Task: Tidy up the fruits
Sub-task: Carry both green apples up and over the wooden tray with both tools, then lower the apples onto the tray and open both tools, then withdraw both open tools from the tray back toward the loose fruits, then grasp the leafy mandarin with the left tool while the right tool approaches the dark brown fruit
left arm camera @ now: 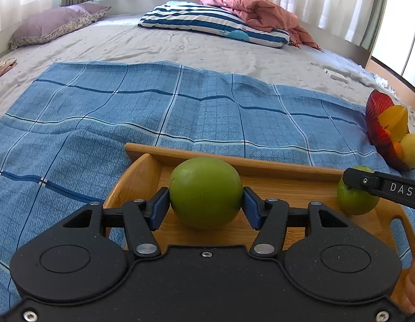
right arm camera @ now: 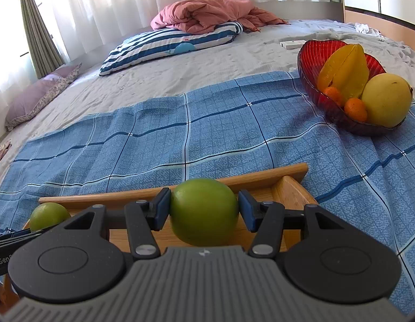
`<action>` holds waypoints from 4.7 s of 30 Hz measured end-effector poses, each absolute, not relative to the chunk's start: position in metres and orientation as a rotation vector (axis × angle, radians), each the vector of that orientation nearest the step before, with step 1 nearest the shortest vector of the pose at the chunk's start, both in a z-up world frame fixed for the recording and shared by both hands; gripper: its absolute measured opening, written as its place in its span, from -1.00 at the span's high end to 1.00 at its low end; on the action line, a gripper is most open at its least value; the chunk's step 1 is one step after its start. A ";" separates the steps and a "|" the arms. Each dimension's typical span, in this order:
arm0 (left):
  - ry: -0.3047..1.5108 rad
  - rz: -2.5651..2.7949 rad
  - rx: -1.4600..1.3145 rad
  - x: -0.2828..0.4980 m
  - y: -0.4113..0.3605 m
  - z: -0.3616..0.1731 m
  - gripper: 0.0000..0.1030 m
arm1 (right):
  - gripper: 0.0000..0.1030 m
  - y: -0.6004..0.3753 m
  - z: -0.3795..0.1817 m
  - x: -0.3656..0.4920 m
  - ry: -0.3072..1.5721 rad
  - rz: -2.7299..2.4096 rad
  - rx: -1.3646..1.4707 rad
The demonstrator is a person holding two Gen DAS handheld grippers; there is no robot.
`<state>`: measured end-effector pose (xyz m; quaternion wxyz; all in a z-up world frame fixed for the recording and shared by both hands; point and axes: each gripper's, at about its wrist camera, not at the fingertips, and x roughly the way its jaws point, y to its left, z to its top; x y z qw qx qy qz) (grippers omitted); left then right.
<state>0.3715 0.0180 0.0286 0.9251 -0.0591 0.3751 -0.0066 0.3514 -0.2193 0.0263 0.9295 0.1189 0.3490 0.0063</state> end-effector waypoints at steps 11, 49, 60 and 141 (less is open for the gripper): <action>0.779 0.019 -0.106 0.374 0.019 0.026 -0.21 | -0.21 -0.215 0.033 0.347 0.743 0.031 0.175; 0.723 -0.016 -0.042 0.311 0.016 0.057 -0.89 | -0.87 -0.221 0.049 0.300 0.728 0.085 0.186; 0.636 -0.090 0.032 0.237 0.005 0.084 -0.94 | -0.98 -0.228 0.069 0.246 0.628 0.146 0.197; 0.461 -0.157 0.087 -0.010 -0.012 0.015 -0.50 | -0.98 -0.210 -0.014 -0.006 0.287 0.055 0.019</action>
